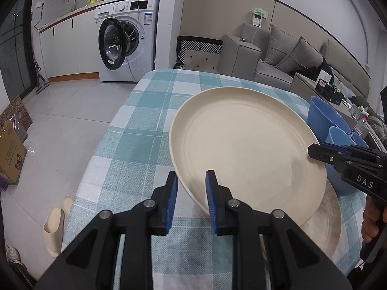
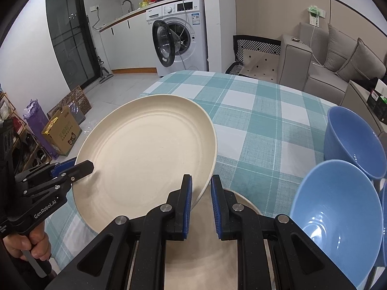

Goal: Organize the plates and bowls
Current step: 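Lift the cream plate with both tools and carry it toward the other plate, then lower the held cream plate with both tools onto the other cream plate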

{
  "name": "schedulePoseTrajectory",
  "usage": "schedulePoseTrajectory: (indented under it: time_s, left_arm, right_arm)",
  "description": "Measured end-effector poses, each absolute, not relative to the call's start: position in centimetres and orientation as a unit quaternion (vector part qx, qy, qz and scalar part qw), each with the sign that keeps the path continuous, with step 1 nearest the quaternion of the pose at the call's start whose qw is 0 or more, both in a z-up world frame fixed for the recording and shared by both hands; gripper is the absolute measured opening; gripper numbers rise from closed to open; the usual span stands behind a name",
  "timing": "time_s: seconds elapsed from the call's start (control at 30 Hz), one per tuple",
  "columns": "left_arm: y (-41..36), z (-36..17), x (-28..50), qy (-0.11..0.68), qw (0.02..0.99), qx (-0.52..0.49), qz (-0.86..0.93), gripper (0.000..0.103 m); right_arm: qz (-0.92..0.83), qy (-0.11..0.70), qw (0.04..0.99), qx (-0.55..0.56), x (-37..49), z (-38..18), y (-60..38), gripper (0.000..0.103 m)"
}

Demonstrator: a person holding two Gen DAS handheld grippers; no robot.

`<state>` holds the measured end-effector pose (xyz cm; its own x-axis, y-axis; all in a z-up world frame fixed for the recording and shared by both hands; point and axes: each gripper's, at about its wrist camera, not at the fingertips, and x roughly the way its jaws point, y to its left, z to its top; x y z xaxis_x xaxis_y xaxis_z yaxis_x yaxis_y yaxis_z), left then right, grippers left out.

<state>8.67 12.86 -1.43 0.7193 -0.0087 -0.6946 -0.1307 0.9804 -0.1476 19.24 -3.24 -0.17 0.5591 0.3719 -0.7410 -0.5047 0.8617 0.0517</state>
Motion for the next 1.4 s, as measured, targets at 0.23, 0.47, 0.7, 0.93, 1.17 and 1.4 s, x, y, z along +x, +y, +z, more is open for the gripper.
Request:
schedulePoseTrajectory:
  time_s: [0.23,0.47,0.7,0.93,1.17,1.4]
  left_arm:
    - [11.7,-1.3,8.4,0.379,0.921,-0.086,0.020,0.021]
    - [10.0,-1.2,8.2,0.384,0.921,-0.069,0.009,0.021]
    - [8.5,-1.3,8.2,0.389,0.920,-0.052,-0.003,0.021]
    - [7.4,-1.7,8.2,0.396,0.918,-0.039,-0.010,0.021]
    - [6.8,-1.7,8.0,0.397,0.917,-0.030,-0.014,0.021]
    - [6.4,-1.8,7.8,0.399,0.916,-0.023,-0.013,0.021]
  right_arm:
    - [0.242,0.396,0.883,-0.076,18.2,0.2,-5.0,0.016]
    - [0.233,0.399,0.884,-0.067,17.2,-0.3,-6.7,0.017]
    - [0.222,0.406,0.885,-0.055,16.1,-1.0,-8.7,0.017]
    - [0.217,0.406,0.886,-0.047,15.4,-1.2,-9.9,0.017]
    - [0.213,0.406,0.887,-0.047,14.5,-1.6,-10.4,0.018]
    - [0.208,0.408,0.888,-0.050,13.5,-2.2,-10.8,0.018]
